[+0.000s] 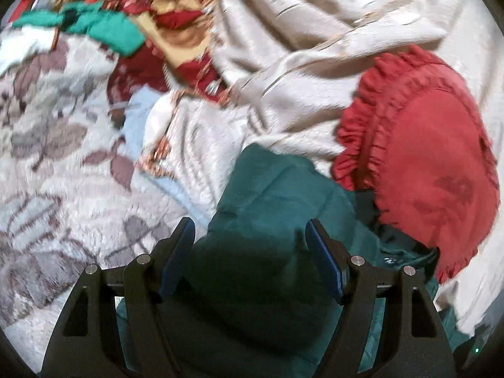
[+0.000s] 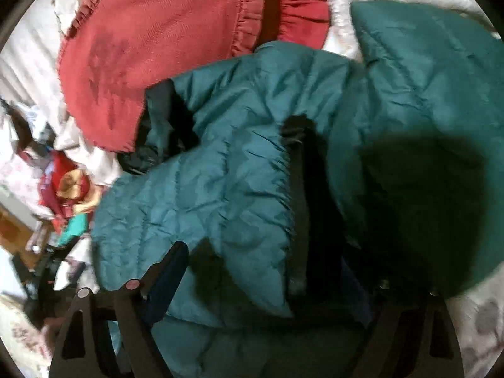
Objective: Fold large clothes
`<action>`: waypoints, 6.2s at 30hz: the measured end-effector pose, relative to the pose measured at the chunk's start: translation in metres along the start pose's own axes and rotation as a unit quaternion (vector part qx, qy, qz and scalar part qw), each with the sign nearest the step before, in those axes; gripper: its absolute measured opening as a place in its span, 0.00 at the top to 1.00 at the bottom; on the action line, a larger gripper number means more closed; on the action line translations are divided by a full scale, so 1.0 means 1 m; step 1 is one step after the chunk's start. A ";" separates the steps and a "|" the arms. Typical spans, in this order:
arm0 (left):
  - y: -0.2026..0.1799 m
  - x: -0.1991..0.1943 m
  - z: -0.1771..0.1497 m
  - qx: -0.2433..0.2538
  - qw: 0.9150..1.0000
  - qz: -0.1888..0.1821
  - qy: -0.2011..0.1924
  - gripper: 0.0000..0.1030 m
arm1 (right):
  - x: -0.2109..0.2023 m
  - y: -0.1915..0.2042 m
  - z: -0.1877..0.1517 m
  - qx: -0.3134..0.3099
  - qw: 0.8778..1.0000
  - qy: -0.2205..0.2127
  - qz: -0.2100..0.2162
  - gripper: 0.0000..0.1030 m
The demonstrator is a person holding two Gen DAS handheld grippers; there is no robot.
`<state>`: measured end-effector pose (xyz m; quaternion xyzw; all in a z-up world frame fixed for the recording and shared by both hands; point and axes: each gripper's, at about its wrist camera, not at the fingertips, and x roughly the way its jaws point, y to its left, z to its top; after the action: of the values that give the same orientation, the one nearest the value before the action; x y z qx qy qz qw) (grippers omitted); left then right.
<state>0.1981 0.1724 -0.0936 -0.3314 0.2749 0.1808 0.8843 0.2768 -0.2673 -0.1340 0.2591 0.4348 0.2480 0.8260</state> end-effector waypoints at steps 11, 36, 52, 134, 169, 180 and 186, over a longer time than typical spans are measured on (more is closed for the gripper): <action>-0.015 -0.006 -0.004 0.008 1.000 -0.016 -0.024 0.29 | -0.023 0.010 0.011 -0.068 0.986 -0.045 -0.144 0.83; -0.039 0.052 -0.007 0.070 0.996 -0.014 0.048 0.29 | 0.019 0.024 0.009 -0.106 0.978 0.033 -0.174 0.62; -0.048 0.004 -0.012 0.113 0.994 -0.002 -0.004 0.29 | -0.016 0.054 0.023 -0.159 0.967 -0.023 -0.198 0.63; -0.049 -0.002 -0.069 0.252 0.955 0.118 0.106 0.09 | 0.021 0.142 -0.062 -0.221 0.974 -0.002 -0.049 0.41; -0.116 -0.034 -0.065 0.202 0.935 -0.281 0.082 0.90 | -0.035 0.068 -0.114 -0.265 0.928 0.091 -0.245 0.00; -0.031 -0.004 -0.023 0.131 0.991 -0.006 0.035 0.77 | -0.038 0.054 -0.111 -0.248 0.935 0.100 -0.234 0.00; -0.026 -0.054 -0.008 0.102 0.984 0.076 -0.126 0.39 | -0.077 0.047 -0.071 -0.185 0.964 0.095 -0.168 0.15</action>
<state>0.1655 0.1410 -0.0532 -0.1924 0.2027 0.2585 0.9247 0.1699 -0.2668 -0.0929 0.0000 0.4948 0.2054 0.8444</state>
